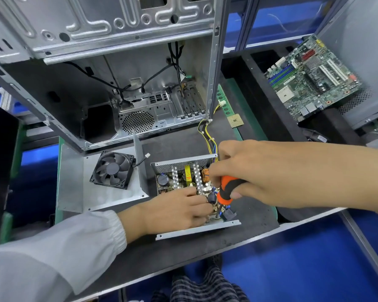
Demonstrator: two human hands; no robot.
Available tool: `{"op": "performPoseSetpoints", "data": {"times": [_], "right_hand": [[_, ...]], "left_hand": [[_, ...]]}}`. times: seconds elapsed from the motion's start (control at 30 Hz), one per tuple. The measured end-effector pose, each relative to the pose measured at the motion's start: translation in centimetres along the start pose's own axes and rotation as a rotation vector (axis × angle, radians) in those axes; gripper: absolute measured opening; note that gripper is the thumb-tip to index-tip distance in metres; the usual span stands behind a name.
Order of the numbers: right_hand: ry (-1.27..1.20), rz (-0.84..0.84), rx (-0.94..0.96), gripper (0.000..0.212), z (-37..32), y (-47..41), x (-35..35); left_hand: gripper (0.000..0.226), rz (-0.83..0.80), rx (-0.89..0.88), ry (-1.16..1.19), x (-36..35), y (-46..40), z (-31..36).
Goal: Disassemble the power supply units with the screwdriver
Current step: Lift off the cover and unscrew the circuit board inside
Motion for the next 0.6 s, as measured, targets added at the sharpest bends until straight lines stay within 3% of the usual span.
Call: {"op": "performPoseSetpoints", "data": {"times": [0.13,0.23,0.43,0.6], "right_hand": [[-0.018,0.017,0.016,0.018,0.1,0.1,-0.5],[-0.025,0.031,0.021,0.019,0.2,-0.1,-0.8],[-0.025,0.029,0.027,0.018,0.3,-0.4,-1.3],[0.005,0.104,0.041,0.016,0.7,-1.2,-1.9]], "left_hand": [[0.036,0.044,0.050,-0.027,-0.1,0.1,0.7],[0.021,0.035,0.019,-0.050,-0.4,0.4,0.9],[0.054,-0.002,-0.013,-0.090,0.1,0.3,0.6],[0.052,-0.019,-0.088,-0.102,0.5,-0.2,0.4]]}}
Point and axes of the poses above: each hand's wrist, its own y-axis away from the middle knuckle, its own x-axis out of the back of the hand, z = x × y, the point moved 1 cm from there along -y, towards the middle knuckle, and after that the axes turned 2 degrees about x, right-handed, at the moved point
